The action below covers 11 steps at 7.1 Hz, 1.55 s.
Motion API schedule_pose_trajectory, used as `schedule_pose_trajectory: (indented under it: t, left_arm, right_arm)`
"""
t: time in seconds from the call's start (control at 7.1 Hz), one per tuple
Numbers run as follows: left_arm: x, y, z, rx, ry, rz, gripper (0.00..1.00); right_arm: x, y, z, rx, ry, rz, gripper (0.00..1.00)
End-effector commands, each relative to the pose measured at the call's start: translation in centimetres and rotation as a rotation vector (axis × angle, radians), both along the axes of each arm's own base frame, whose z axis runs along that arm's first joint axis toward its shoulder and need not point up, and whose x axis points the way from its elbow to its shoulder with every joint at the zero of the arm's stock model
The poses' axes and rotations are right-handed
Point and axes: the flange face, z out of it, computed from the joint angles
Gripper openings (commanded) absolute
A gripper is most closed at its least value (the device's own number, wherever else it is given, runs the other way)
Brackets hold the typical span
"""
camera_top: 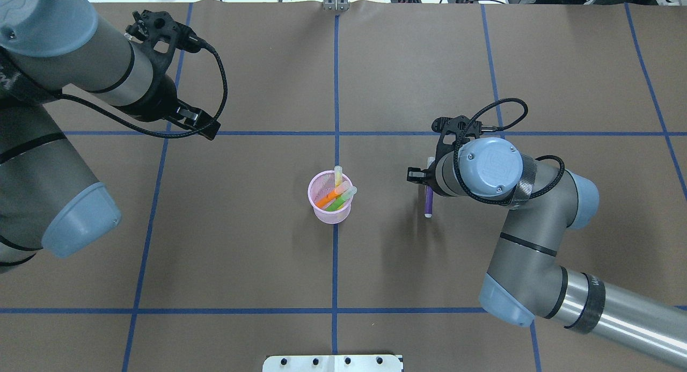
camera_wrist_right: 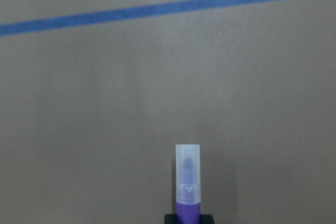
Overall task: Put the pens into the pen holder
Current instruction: 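Grasp the purple marker with the right gripper and lift it, then carry the purple marker with the right gripper over the pink cup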
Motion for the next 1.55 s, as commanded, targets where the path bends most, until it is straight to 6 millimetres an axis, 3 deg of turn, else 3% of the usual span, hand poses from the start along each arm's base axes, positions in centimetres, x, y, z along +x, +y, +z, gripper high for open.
schedule_pose_trajectory:
  t: [0.0, 0.14, 0.42, 0.56, 0.85, 1.13, 1.41]
  left_arm:
    - [-0.2, 0.0, 1.8, 0.02, -0.033, 0.028, 0.99]
    - [-0.9, 0.2, 3.4, 0.044, -0.059, 0.06, 1.0]
    - [-4.6, -1.3, 6.8, -0.017, -0.088, -0.004, 1.0]
    - [-5.6, -1.5, 8.5, -0.038, -0.109, -0.016, 1.0]
    - [-5.9, -1.4, 9.6, -0.058, -0.121, -0.024, 1.0]
    - [-6.0, -1.2, 10.3, -0.075, -0.126, -0.029, 1.0]
    - [-6.0, -1.2, 10.5, -0.08, -0.128, -0.031, 1.0]
  right_arm:
    - [3.5, -0.4, -7.5, 0.199, -0.063, 0.136, 0.0]
    - [3.4, -0.7, -11.1, 0.262, -0.095, 0.214, 0.0]
    - [2.2, 0.4, -14.2, 0.336, -0.115, 0.307, 0.0]
    - [0.5, 2.2, -15.0, 0.371, -0.116, 0.347, 0.0]
    - [-4.4, 4.5, -17.6, 0.43, -0.109, 0.403, 0.0]
    - [-7.9, 6.5, -17.0, 0.427, -0.094, 0.416, 0.0]
    - [-9.2, 6.9, -16.4, 0.435, -0.094, 0.398, 0.0]
